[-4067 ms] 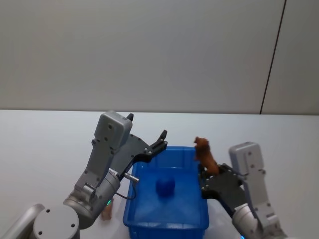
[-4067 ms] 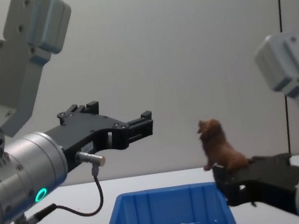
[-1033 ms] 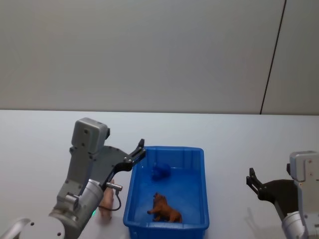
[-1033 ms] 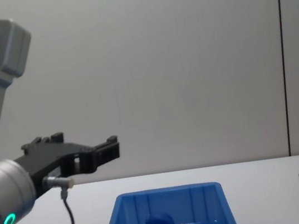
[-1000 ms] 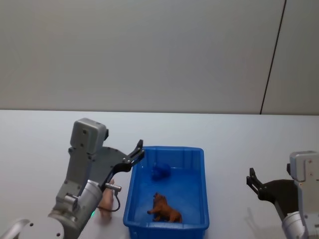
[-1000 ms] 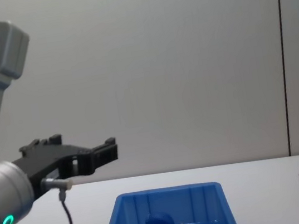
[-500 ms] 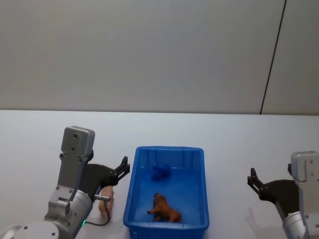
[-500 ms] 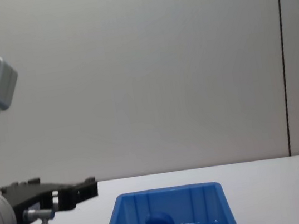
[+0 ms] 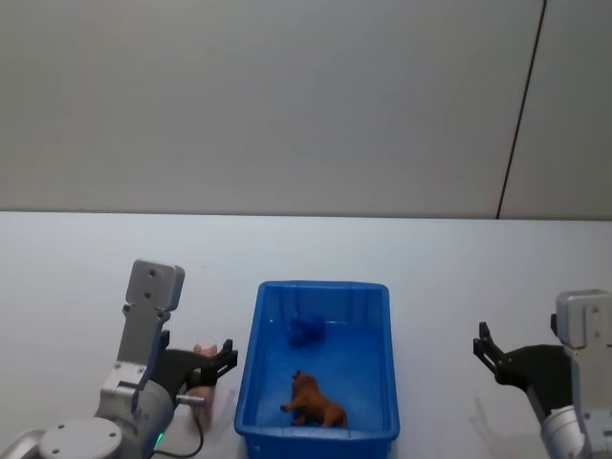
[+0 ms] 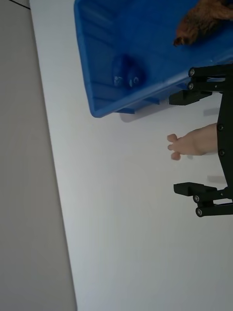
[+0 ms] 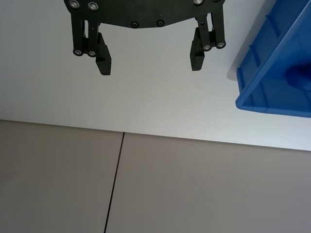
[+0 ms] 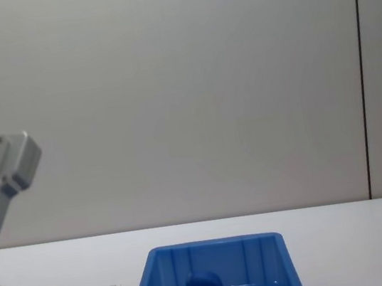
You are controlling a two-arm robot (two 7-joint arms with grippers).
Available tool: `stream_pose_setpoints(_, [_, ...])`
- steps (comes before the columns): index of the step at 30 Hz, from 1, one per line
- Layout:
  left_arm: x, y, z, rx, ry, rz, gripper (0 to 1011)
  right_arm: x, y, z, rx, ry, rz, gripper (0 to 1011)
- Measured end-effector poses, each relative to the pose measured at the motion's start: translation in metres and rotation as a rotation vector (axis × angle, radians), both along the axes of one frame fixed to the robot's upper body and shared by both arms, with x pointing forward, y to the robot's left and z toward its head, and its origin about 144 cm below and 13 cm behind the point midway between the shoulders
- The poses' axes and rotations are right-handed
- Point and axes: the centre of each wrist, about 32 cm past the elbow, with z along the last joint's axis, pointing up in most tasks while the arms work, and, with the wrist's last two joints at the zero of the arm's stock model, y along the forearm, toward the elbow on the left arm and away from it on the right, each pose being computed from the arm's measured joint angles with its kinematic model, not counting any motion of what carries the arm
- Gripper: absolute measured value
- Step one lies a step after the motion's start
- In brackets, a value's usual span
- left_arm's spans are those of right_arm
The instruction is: Pick up the two dolls from the table and place them into the box.
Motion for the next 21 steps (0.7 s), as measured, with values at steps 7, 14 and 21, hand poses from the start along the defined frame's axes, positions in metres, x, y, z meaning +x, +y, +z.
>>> stream_pose_setpoints(7, [0.007, 0.000, -0.008, 0.006, 0.067, 0.013, 1001, 0.000, 0.000, 0.000, 0.000, 0.000, 0.000, 1001])
stream_pose_setpoints(14, [0.013, -0.001, -0.012, 0.014, 0.113, 0.021, 1001, 0.000, 0.000, 0.000, 0.000, 0.000, 0.000, 1001])
stream_pose_setpoints(21, [0.018, -0.002, -0.014, 0.032, 0.143, 0.032, 997, 0.000, 0.000, 0.000, 0.000, 0.000, 0.000, 1001])
